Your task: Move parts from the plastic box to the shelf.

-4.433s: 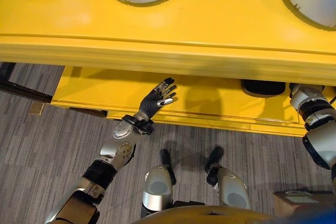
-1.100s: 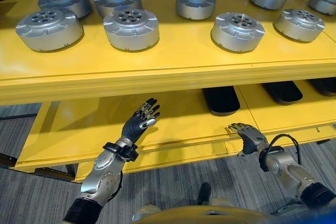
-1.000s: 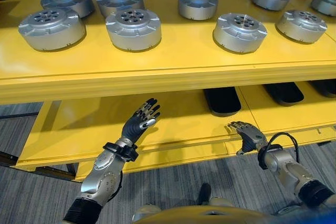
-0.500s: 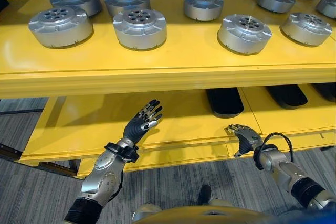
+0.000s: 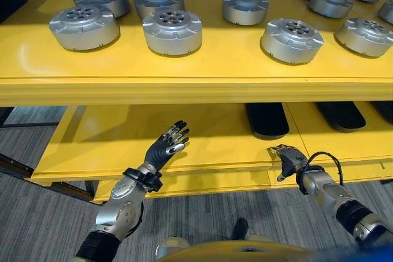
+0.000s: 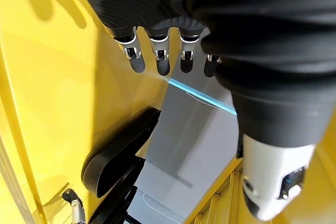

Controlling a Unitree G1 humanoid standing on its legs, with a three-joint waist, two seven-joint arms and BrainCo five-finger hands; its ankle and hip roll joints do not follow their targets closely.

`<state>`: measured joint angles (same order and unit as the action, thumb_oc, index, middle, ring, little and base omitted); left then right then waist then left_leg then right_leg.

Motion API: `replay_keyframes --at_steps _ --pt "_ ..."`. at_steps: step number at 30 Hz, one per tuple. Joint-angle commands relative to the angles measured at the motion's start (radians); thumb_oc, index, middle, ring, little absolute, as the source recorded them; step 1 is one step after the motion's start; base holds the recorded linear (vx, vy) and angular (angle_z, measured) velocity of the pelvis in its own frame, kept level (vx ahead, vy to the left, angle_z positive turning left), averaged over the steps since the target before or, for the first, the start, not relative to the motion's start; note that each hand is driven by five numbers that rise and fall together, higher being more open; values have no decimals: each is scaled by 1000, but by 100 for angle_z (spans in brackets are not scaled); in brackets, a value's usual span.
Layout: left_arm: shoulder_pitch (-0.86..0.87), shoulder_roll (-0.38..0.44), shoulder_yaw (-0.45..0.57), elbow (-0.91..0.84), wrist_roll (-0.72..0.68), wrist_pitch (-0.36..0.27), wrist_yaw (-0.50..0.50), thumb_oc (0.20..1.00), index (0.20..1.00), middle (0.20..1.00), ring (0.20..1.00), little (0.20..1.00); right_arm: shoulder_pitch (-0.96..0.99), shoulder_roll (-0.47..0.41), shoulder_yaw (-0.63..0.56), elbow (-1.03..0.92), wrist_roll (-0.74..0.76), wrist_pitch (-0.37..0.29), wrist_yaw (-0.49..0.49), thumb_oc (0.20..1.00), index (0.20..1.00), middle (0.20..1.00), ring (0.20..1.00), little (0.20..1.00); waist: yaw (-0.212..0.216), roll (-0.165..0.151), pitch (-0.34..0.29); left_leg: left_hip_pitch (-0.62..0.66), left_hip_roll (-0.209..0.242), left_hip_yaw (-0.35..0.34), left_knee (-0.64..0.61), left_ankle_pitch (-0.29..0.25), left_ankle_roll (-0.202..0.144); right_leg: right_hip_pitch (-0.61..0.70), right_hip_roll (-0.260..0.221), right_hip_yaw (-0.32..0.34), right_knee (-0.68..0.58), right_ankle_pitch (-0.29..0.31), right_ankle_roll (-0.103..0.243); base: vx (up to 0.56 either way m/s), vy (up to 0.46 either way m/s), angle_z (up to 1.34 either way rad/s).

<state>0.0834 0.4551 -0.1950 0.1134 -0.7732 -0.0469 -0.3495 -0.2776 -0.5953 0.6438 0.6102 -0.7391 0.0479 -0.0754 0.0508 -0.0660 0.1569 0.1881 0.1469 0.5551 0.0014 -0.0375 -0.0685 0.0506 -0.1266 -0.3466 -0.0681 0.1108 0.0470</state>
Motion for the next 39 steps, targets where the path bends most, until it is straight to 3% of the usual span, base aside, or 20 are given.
replay_keyframes --at_steps 1,13,24,30,34,39 --pt "-73 -18 -30 -9 8 -27 -28 1000 1000 1000 1000 1000 -104 -2 29 68 2 14 -9 1000 1000 1000 1000 1000 39 24 20 -61 36 -119 31 51 -6 37 -49 -37 198 -164 72 0 0 0" --pt "-95 -9 -50 12 10 -13 -42 1000 1000 1000 1000 1000 -200 26 41 212 -3 32 5 1000 1000 1000 1000 1000 68 43 40 -91 47 -130 65 53 -13 14 -55 -59 237 -181 64 19 -26 6" --pt "-100 -7 -61 13 -3 -24 -43 1000 1000 1000 1000 1000 -222 27 44 241 1 30 47 1000 1000 1000 1000 1000 69 48 54 -102 52 -130 70 57 -18 4 -55 -62 241 -183 60 -1 -5 3" --pt "-62 -10 -24 -15 -9 -35 -43 1000 1000 1000 1000 1000 -93 22 53 104 68 37 189 1000 1000 1000 1000 1000 43 39 61 -94 54 -112 57 62 -18 -1 -53 -50 233 -177 61 -33 43 -5" --pt "0 -12 23 -84 0 -49 -12 1000 1000 1000 1000 1000 115 -33 -29 -231 121 144 411 1000 1000 1000 1000 1000 -15 13 67 -81 48 -83 37 68 -13 -3 -50 -22 211 -158 70 -83 56 -13" --pt "18 -1 34 -122 -3 -39 -1 1000 1000 1000 1000 1000 210 -100 -115 -468 317 158 640 1000 1000 1000 1000 1000 -50 -14 60 -68 40 -67 19 72 -9 6 -42 5 185 -141 75 -65 47 -18"
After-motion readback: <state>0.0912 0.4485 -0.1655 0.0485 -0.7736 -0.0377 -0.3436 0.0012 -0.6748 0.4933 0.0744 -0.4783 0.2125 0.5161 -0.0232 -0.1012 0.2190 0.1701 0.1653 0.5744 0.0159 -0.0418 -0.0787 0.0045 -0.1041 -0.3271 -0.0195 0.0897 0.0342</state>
